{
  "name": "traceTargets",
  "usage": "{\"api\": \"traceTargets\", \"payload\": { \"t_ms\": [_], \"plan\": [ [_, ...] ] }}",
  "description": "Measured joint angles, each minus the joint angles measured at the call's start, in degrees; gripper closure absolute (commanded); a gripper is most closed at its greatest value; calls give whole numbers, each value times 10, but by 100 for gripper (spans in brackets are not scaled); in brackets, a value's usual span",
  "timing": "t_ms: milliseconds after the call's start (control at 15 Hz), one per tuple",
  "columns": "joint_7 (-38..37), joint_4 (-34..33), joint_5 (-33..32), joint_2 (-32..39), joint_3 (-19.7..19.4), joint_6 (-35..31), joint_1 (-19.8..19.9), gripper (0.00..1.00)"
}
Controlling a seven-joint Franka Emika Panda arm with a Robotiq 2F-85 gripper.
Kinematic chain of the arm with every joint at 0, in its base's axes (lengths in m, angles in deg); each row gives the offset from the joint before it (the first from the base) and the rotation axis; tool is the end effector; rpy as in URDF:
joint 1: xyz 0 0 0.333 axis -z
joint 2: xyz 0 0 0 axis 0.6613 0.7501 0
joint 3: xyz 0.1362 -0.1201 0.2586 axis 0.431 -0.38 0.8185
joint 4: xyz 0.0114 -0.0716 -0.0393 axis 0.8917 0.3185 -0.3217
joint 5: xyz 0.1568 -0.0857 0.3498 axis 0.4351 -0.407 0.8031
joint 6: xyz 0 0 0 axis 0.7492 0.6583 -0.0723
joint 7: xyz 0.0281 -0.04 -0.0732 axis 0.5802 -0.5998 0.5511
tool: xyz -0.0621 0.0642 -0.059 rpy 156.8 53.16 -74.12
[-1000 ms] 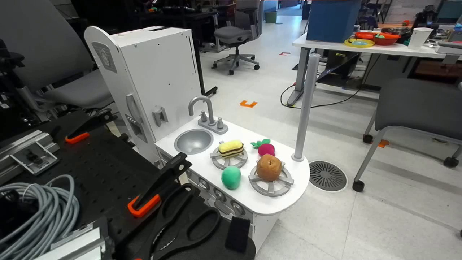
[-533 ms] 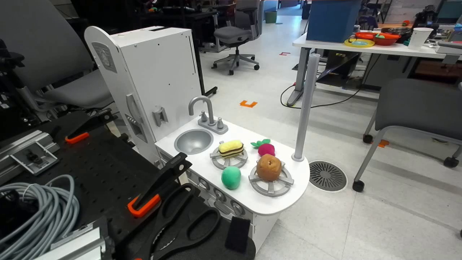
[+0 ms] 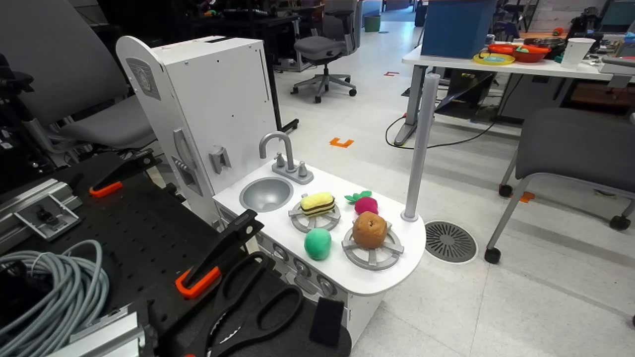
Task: Put the yellow plushy in the sink
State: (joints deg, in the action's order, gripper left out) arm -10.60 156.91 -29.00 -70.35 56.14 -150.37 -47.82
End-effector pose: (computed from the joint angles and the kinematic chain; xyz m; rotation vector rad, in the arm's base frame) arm 0.3164 0.1574 0.3866 2.9164 0.1335 0.2620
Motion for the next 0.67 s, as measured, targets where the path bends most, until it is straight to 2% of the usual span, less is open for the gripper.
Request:
{"api": "traceTargets", "payload": {
  "t_ms": [333,533,667],
  "plan": [
    [-45,-27,-97,152,1,-131,64,0],
    [-93,-69,-193,249,-5,-156,119,0],
    [-133,-108,-263,314,-30,-156,137,0]
  ]
}}
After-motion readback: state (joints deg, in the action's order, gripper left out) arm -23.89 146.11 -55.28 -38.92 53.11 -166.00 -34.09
